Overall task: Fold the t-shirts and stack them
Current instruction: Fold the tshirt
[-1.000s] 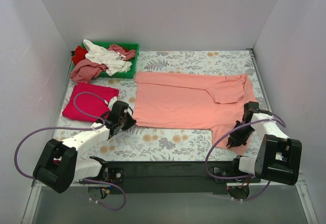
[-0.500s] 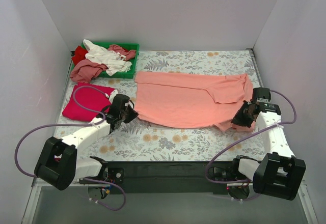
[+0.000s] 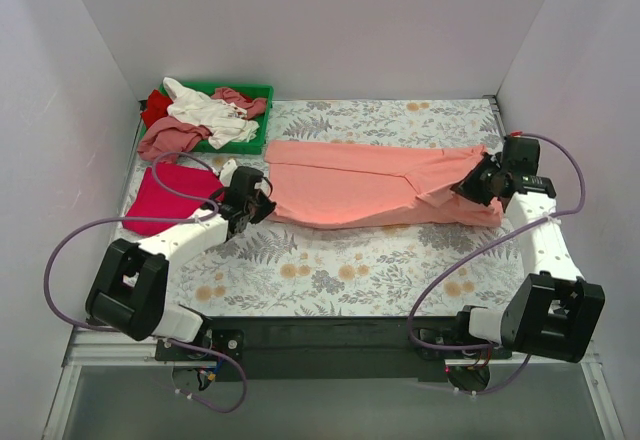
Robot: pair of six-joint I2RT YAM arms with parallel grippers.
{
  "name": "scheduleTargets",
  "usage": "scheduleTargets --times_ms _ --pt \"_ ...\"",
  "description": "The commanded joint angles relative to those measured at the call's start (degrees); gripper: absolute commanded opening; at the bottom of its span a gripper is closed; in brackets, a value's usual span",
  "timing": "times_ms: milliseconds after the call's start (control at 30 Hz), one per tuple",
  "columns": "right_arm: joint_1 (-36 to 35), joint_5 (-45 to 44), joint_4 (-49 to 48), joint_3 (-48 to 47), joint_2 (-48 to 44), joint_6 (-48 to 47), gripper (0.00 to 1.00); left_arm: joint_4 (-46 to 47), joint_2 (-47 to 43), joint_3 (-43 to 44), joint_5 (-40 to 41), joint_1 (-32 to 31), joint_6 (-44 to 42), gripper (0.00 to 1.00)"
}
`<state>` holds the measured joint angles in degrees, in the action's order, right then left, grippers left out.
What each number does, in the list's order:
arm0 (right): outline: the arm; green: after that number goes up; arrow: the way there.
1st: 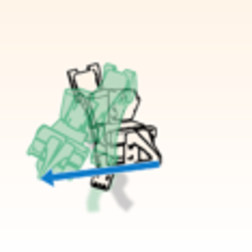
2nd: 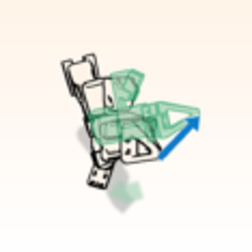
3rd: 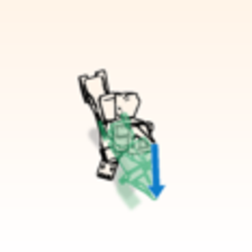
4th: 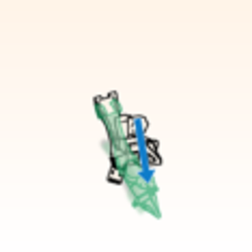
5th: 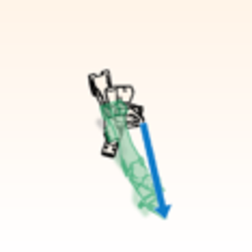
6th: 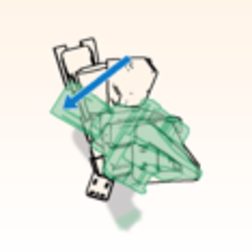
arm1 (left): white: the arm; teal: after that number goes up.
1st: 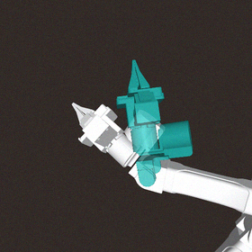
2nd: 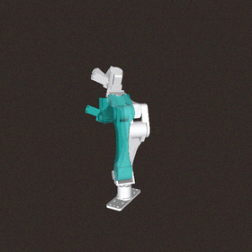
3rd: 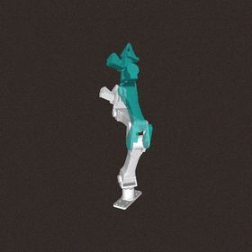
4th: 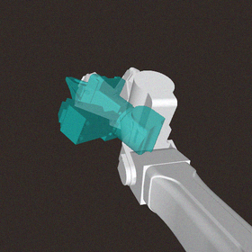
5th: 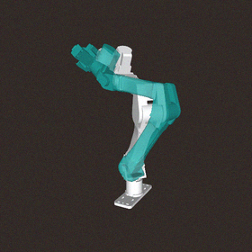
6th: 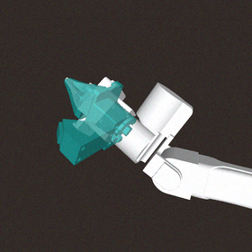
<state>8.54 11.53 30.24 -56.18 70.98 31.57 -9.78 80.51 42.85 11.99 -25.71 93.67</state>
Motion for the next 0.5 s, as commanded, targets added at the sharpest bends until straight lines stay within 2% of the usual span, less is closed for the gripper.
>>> scheduleTargets --times_ms 0,467 --pt "-0.7 1.9 -5.6 -5.3 2.8 0.8 0.01 1.6 1.7 3.6 4.5 1.5 0.2 0.00" --pt "-1.0 0.2 -6.3 -14.7 13.9 -1.1 0.01 2.8 11.6 15.3 4.2 4.6 -5.3 0.00"
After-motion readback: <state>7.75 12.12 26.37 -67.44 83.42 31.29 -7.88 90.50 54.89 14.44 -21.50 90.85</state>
